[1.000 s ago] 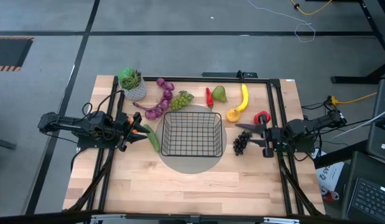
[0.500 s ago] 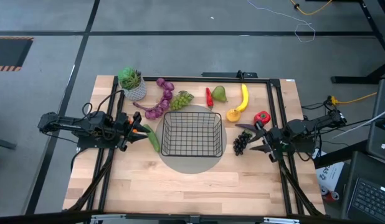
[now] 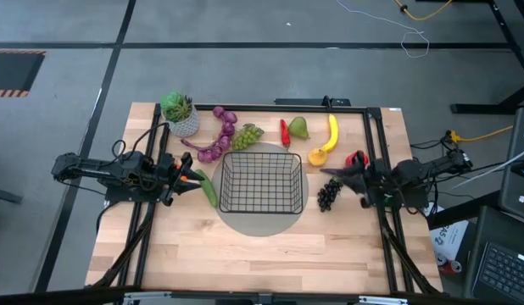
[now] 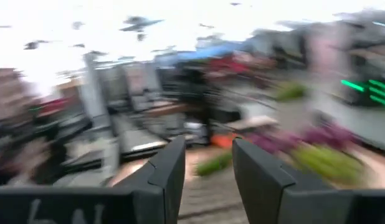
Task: Build produce basket
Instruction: Put the yellow pear into the black wire basket
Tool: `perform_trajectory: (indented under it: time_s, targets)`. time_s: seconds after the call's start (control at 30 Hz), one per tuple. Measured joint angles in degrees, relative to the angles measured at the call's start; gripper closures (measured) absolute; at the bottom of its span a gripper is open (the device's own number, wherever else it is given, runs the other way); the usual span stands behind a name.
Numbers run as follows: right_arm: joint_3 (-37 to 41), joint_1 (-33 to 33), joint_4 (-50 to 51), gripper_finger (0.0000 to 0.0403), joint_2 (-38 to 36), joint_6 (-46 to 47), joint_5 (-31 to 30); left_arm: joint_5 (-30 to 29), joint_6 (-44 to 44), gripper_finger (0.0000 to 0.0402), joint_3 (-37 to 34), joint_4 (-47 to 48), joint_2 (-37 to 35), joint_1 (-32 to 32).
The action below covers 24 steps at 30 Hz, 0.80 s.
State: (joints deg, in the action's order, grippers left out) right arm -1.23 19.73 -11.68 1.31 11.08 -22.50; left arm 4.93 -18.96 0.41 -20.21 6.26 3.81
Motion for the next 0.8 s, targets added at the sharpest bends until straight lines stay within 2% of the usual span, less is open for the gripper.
perform_trajectory:
  time_s: [0.1,0.3,0.47,0.67,0.8]
  targets:
    - [0.02,-0.02,0.89,0.0269,1.89,2.35,-7.51,-0.07,-0.02,0.0286,0.00,0.00,0.00,0.00]
    - [-0.15,-0.87,-1.31,0.0269,4.82,3.91,-13.67,-4.71,0.00,0.0286,0.00,-0.47,0.00,0.00]
    - [-2.52,-2.50,-0.39,0.0269,7.57,4.81,-13.87,-7.47,0.01,0.0286,0.00,-0.49,0.00,0.00]
    - [-9.26,-4.69,1.21,0.0269,12.15,-1.85,-13.96,-7.46,0.00,0.0286,0.00,-0.48,0.00,0.00]
    - [-14.73,-6.71,7.14,0.0270,15.60,-2.09,-15.07,-7.46,0.02,0.0286,0.00,-0.48,0.00,0.00]
